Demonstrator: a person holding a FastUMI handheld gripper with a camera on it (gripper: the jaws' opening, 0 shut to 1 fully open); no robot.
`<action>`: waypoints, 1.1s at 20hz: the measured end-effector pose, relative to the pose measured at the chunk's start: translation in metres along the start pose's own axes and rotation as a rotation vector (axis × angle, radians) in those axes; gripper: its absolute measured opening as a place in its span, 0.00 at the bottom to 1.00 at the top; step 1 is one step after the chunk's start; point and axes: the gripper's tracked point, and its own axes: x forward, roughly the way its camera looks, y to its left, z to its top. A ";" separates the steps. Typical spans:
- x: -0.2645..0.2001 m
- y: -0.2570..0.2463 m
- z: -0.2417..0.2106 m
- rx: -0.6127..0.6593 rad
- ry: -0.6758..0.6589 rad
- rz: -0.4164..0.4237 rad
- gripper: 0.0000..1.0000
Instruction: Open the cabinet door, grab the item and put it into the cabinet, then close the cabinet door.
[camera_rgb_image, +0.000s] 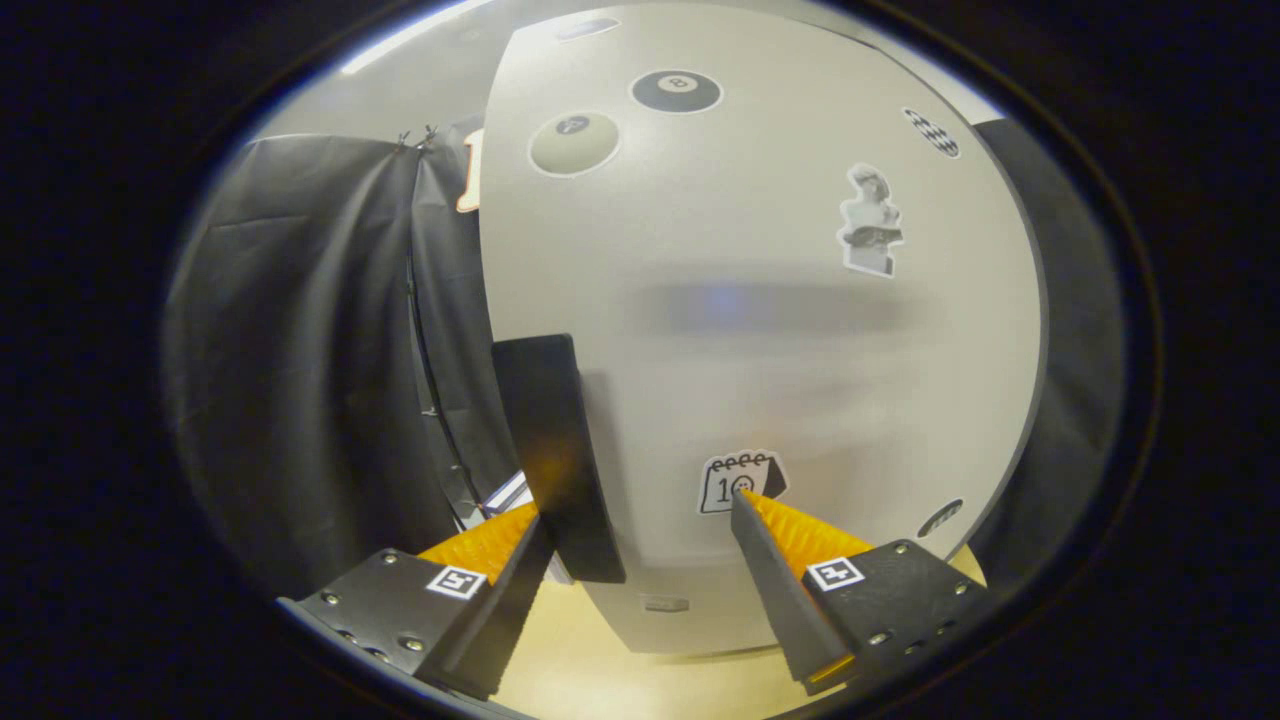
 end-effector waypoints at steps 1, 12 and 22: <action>0.001 0.001 0.001 0.003 0.001 -0.002 1.00; 0.004 0.002 0.001 0.022 0.004 0.004 1.00; -0.011 -0.004 0.016 0.011 -0.066 0.004 1.00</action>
